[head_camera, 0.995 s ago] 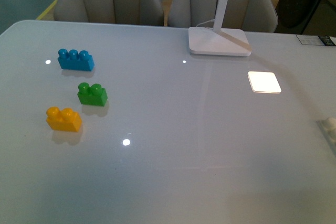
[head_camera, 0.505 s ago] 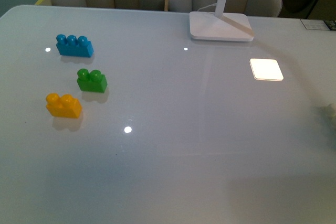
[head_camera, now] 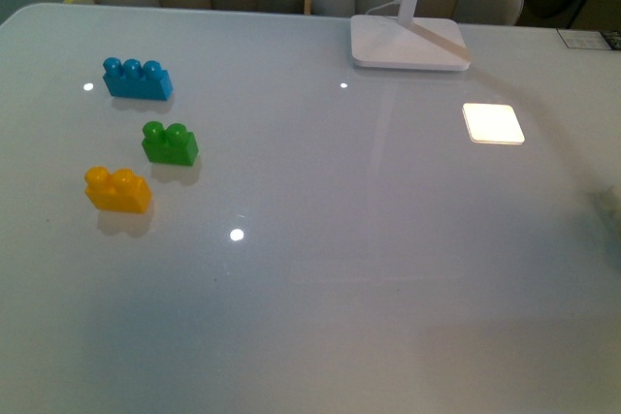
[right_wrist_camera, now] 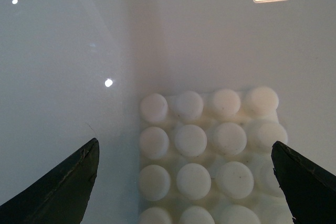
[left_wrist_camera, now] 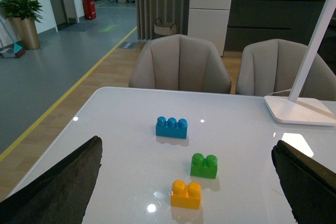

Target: Insert yellow block into base center

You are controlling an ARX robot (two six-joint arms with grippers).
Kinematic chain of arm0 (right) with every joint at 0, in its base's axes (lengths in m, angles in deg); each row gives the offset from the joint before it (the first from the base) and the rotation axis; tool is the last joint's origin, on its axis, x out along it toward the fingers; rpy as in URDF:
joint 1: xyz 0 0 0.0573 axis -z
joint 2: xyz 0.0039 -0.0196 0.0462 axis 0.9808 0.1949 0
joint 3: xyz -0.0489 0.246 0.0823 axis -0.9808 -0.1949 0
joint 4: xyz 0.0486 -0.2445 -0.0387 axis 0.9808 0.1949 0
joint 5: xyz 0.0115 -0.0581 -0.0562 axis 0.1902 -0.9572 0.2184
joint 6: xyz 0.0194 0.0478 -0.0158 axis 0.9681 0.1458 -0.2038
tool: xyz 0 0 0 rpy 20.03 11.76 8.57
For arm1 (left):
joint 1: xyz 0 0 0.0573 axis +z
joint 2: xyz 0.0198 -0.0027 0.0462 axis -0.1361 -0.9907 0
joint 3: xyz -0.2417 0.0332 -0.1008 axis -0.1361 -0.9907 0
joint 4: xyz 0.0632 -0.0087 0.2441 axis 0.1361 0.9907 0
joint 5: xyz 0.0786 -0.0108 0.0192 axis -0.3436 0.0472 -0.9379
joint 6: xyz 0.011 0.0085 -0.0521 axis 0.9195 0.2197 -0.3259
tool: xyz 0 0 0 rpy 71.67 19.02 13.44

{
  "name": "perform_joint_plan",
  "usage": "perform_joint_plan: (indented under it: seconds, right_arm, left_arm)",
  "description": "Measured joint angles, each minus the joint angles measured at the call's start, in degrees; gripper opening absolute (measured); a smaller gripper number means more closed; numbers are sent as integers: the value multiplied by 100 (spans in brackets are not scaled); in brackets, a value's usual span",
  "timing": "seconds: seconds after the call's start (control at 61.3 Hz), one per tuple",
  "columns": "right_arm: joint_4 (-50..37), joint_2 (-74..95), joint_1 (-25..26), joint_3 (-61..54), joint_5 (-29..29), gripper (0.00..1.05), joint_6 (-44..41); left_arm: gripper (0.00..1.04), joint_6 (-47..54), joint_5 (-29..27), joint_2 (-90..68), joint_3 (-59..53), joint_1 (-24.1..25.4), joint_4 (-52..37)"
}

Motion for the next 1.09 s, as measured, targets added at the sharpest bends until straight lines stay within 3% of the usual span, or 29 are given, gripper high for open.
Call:
perform_joint_plan:
  seconds: [0.701,1.092]
  right_arm:
    - [-111,1051,-66,603,-234,96,293]
    - [-295,1128,-350,584,-662,96,767]
  left_arm:
    - [97,0,0,0,0,0,0]
    - [97,0,0,0,0,0,0]
